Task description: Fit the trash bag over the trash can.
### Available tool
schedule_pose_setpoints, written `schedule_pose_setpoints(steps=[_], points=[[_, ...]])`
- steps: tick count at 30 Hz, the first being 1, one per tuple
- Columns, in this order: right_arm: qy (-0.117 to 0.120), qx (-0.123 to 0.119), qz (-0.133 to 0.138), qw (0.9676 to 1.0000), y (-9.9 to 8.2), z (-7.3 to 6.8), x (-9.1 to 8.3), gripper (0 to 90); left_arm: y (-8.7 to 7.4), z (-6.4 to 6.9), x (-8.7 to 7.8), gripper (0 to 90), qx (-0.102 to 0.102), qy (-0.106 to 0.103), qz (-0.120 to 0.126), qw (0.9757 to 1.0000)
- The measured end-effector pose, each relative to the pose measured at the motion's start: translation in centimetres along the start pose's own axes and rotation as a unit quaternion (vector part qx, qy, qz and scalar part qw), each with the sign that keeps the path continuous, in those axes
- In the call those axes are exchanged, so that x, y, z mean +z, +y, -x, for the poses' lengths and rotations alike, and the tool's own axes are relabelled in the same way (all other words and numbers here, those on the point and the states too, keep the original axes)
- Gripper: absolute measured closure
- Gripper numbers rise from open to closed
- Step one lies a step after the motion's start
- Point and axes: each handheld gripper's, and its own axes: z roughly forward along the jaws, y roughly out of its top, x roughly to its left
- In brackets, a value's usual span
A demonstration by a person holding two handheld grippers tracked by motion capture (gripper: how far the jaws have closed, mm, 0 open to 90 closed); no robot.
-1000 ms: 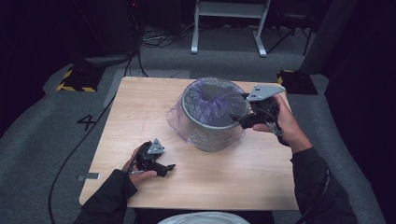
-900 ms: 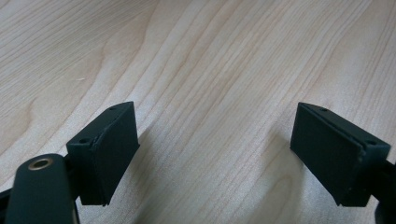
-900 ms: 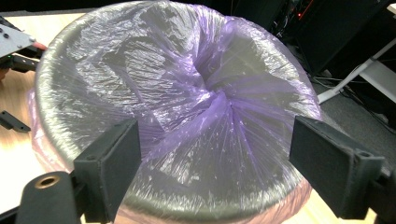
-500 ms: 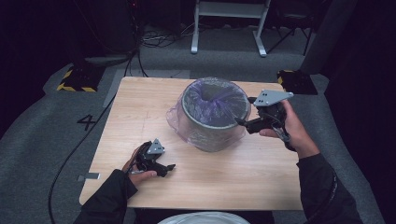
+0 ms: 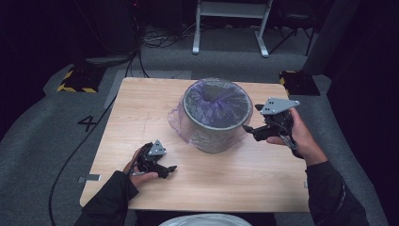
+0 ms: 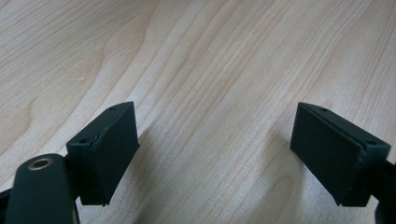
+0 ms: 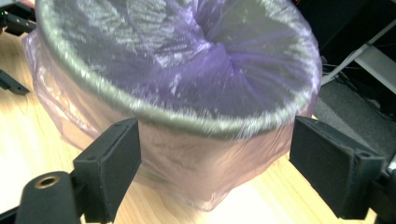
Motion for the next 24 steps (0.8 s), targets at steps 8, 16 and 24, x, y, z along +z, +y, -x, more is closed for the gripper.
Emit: schedule_pose_setpoints(steps=[8,16,24], points=[[-0.010,0.004,-0.014,0.9998,-1.8,0.0,0.3,16.4,0.0,0.0,0.0,14.6,0.000,0.000,0.000,1.0000],[-0.022,-0.002,-0.042,0.9989,-3.9,-0.2,0.7,16.4,0.0,0.0,0.0,14.6,0.000,0.000,0.000,1.0000],[-0.018,0.006,-0.075,0.9970,-6.6,-0.4,1.7,16.4,0.0,0.0,0.0,14.6,0.000,0.000,0.000,1.0000]])
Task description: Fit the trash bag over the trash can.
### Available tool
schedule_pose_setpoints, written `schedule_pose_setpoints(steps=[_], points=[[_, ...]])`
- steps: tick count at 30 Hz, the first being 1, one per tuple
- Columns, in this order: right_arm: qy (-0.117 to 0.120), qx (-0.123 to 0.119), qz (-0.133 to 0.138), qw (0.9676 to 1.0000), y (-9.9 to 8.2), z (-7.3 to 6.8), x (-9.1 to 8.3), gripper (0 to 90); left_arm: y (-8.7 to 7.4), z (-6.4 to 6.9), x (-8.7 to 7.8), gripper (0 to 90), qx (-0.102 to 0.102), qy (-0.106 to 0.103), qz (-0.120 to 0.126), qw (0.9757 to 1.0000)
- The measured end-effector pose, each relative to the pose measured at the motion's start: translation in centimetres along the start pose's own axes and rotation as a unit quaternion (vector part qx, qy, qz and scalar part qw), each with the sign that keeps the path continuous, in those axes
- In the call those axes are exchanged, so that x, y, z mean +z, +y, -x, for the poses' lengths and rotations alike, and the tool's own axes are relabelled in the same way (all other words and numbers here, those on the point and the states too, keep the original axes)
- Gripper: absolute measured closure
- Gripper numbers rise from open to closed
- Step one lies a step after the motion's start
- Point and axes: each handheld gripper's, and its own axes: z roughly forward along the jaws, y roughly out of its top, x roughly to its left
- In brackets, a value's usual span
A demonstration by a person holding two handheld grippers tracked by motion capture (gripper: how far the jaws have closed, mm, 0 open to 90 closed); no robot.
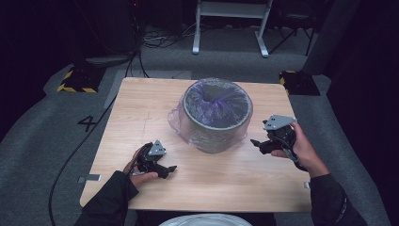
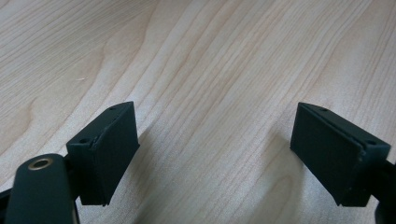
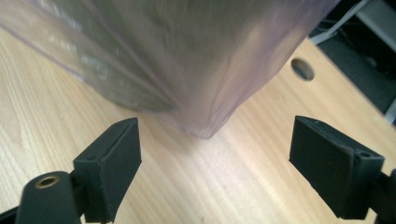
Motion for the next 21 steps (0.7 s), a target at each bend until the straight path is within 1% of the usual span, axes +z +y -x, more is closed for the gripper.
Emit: schedule_pose_setpoints(steps=[5,11,15,16,17,21], points=[[0.001,0.009,-0.018,0.9998,-1.6,-0.2,0.8,16.4,0.0,0.0,0.0,14.6,0.000,0.000,0.000,1.0000],[0.004,0.012,-0.042,0.9990,-3.6,-0.6,2.0,16.4,0.0,0.0,0.0,14.6,0.000,0.000,0.000,1.0000],[0.004,0.024,-0.047,0.9986,-5.0,-0.8,2.3,16.4,0.0,0.0,0.0,14.6,0.000,0.000,0.000,1.0000],[0.003,0.022,-0.048,0.9986,-5.3,-0.8,2.5,16.4,0.0,0.0,0.0,14.6,0.000,0.000,0.000,1.0000],[0.002,0.028,-0.054,0.9981,-5.8,-1.0,2.6,16.4,0.0,0.0,0.0,14.6,0.000,0.000,0.000,1.0000],[0.009,0.042,-0.055,0.9976,-7.1,-1.3,3.0,16.4,0.0,0.0,0.0,14.6,0.000,0.000,0.000,1.0000]])
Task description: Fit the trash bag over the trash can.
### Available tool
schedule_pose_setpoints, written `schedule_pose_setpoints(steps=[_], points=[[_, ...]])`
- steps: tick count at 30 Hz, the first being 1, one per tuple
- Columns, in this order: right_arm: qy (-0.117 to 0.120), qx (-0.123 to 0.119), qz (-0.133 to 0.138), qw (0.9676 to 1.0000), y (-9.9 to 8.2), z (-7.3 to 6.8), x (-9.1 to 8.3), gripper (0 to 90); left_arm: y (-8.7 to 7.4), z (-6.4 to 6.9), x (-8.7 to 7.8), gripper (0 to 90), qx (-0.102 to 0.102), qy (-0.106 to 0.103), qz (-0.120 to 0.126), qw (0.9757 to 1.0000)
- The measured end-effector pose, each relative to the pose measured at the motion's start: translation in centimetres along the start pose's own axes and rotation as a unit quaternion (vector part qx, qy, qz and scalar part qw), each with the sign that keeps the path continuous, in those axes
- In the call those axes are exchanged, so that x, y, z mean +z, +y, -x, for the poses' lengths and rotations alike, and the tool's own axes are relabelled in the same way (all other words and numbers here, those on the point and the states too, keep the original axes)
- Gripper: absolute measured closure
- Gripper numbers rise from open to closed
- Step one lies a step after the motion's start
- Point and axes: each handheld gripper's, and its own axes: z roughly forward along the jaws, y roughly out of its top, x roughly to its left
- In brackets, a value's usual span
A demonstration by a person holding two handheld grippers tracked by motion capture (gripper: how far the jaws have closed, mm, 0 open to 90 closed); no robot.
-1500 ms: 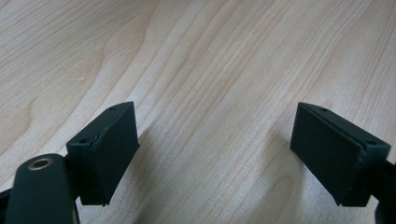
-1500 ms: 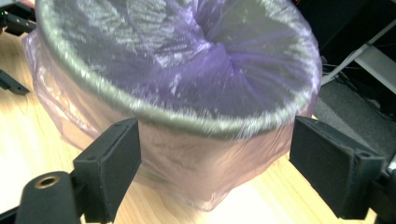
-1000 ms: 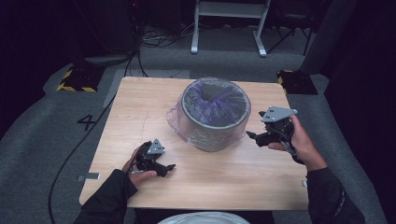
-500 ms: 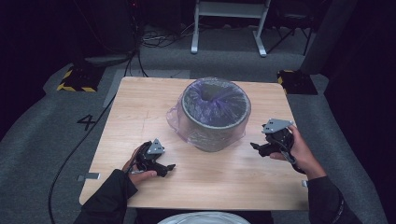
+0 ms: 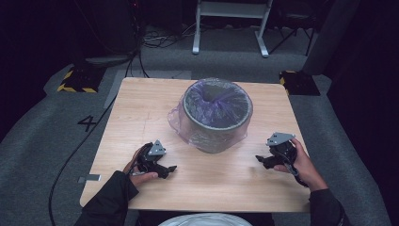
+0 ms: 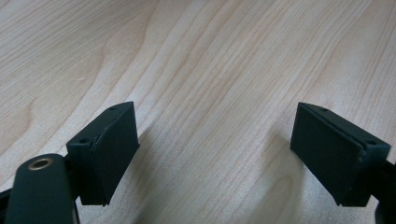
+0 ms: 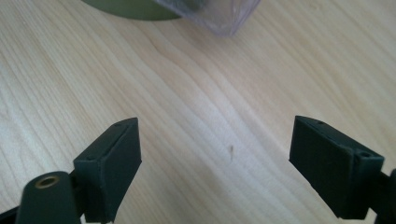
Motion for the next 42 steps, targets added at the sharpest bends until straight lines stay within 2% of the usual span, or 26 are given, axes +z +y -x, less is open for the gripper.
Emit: schedule_pose_setpoints(steps=[4,8,12,14,17,26,42], points=[[0.005,0.027,0.010,0.9996,-1.6,-0.3,0.2,16.4,0.0,0.0,0.0,14.6,-0.001,0.001,0.000,1.0000],[0.015,0.057,0.023,0.9980,-3.4,-0.5,0.2,16.4,0.0,0.0,0.0,14.6,-0.001,0.001,0.000,1.0000],[0.014,0.084,0.028,0.9960,-5.1,-0.8,0.2,16.4,0.0,0.0,0.0,14.6,-0.001,0.001,0.000,1.0000],[0.020,0.100,0.035,0.9942,-6.1,-1.0,0.3,15.9,0.0,0.0,0.0,14.6,-0.001,0.001,0.000,1.0000],[0.033,0.144,0.066,0.9869,-7.6,-1.1,0.2,16.3,0.0,0.0,0.0,14.6,-0.001,0.001,0.000,1.0000],[0.023,0.149,0.066,0.9864,-9.6,-1.4,-1.5,15.8,0.0,0.0,0.0,14.3,-0.001,0.001,-0.001,1.0000],[0.025,0.147,0.064,0.9868,-9.5,-1.2,-1.4,13.1,0.0,0.1,0.0,14.4,-0.002,0.003,0.000,1.0000]])
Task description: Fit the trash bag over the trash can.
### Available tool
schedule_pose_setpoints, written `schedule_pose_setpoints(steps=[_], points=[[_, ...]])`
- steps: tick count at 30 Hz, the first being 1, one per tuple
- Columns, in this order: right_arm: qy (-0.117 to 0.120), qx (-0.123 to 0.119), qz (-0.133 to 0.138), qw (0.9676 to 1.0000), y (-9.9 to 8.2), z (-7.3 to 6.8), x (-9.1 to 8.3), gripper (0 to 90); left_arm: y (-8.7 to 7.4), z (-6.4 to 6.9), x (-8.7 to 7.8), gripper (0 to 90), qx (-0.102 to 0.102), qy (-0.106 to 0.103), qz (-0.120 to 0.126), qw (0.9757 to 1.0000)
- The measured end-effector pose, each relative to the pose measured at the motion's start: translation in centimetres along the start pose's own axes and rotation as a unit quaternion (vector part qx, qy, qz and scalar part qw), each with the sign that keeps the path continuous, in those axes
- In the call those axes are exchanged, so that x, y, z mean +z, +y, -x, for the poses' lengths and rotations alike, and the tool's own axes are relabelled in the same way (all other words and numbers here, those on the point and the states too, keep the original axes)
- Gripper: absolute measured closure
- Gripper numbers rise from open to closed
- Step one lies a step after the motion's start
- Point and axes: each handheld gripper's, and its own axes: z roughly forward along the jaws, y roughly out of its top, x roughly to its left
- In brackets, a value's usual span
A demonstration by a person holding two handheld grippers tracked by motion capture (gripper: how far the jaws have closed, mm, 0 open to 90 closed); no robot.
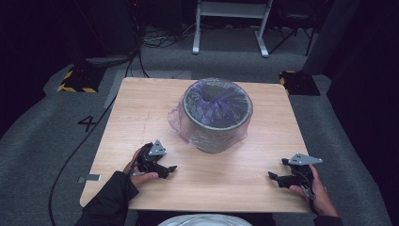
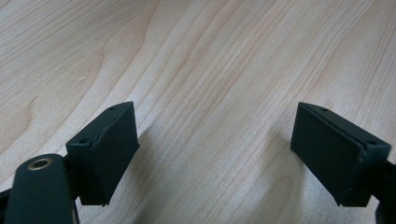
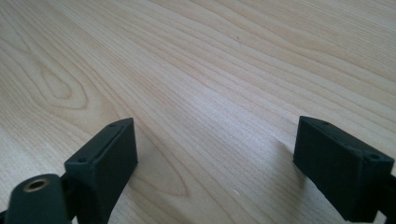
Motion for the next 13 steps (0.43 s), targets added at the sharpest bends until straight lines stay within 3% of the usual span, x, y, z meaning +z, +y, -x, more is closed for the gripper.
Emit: schedule_pose_setpoints(steps=[13], points=[[0.002,-0.002,-0.001,1.0000,0.20,0.14,0.25,11.4,0.00,0.00,0.00,14.3,0.000,0.000,0.000,1.0000]])
